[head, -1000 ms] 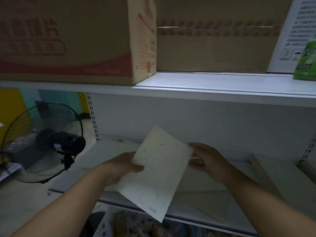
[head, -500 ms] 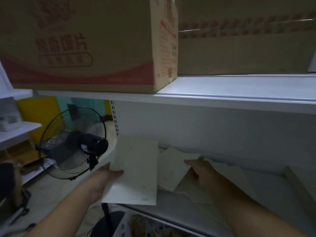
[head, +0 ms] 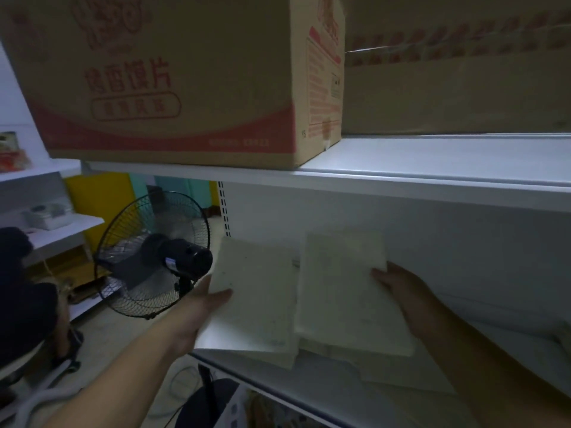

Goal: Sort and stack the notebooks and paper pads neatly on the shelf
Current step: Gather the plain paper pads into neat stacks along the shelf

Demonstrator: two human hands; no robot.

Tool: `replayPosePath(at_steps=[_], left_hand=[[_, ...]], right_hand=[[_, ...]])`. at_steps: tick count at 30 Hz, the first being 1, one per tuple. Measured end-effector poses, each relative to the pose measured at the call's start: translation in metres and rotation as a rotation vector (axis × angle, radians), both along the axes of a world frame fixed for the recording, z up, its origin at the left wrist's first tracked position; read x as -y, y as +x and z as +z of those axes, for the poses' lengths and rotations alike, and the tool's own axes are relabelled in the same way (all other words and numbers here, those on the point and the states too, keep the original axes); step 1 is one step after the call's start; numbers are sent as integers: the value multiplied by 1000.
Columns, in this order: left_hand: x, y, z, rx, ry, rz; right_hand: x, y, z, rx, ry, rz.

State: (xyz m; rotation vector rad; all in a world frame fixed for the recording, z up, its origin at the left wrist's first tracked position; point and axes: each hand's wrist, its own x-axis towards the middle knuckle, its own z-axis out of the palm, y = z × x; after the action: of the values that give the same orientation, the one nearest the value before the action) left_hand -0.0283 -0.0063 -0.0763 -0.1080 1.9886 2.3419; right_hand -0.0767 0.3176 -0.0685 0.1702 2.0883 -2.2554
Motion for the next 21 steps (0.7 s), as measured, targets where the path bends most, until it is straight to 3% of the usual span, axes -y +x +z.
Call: replayPosePath(at_steps=[3, 8, 13, 18, 21], left_hand=[[-22, 0, -8, 14, -17, -14], [5, 6, -17, 49, -101, -81], [65, -23, -15, 2, -53, -19], [116, -55, -18, 36, 15, -28], [140, -70, -24, 45, 36, -102]], right_hand=[[57, 5, -12, -26, -62, 113], [107, 1, -16, -47, 180, 121], [121, -7, -38, -97, 1029, 81], [156, -8, -40, -7, 1385, 66], [170, -10, -40, 77, 1403, 27]])
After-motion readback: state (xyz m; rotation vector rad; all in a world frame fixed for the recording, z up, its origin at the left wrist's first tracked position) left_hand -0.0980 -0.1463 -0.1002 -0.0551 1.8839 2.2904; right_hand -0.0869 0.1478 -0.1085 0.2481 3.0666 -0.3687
